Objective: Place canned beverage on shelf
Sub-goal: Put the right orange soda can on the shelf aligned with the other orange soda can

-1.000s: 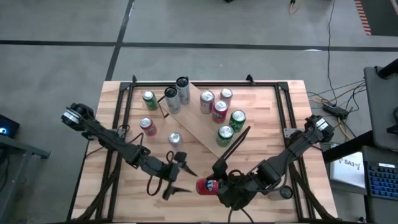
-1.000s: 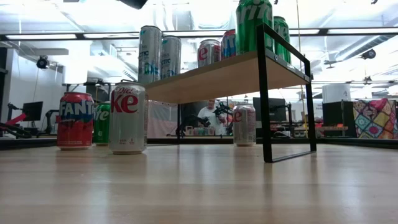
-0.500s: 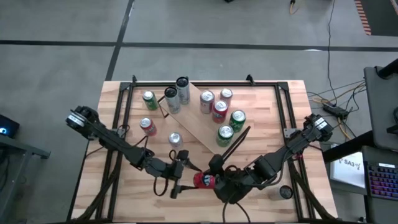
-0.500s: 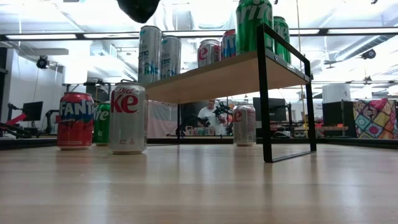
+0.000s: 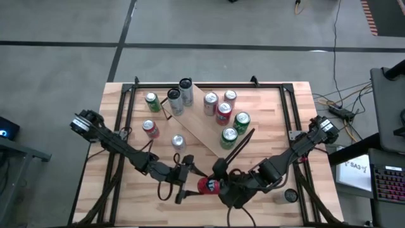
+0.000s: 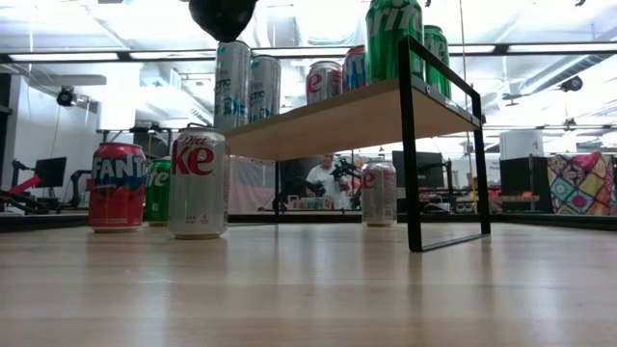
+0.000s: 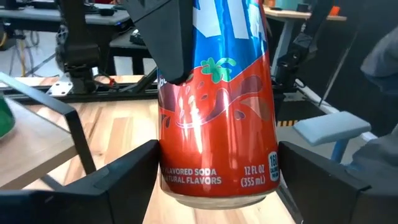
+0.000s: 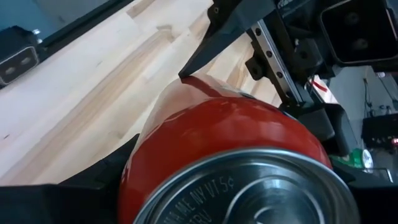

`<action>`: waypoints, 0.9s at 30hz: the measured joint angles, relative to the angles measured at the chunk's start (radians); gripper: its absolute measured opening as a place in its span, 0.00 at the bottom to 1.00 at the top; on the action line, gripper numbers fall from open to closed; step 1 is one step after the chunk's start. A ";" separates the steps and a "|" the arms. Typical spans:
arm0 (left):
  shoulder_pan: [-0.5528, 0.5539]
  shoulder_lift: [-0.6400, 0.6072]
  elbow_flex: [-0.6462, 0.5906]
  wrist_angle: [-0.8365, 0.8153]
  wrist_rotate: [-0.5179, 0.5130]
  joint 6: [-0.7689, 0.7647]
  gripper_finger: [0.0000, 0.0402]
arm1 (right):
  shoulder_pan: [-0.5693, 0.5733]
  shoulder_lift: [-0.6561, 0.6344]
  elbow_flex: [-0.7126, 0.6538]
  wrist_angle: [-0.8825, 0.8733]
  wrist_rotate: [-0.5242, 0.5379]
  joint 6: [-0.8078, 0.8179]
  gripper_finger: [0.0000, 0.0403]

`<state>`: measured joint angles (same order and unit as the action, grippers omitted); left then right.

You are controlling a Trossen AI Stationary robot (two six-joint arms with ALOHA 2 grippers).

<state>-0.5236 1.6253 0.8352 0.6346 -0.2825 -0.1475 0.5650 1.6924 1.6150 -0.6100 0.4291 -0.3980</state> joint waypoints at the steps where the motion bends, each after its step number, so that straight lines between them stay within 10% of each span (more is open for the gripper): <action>1: 0.000 -0.005 0.000 -0.006 -0.013 -0.012 0.76 | 0.000 0.000 0.000 0.001 0.006 0.010 0.71; 27: 0.020 -0.009 0.001 0.001 -0.055 -0.023 0.98 | -0.051 0.000 0.000 0.026 0.027 0.061 0.71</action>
<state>-0.5038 1.6161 0.8364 0.6360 -0.3377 -0.1706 0.5135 1.6920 1.6150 -0.5843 0.4565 -0.3365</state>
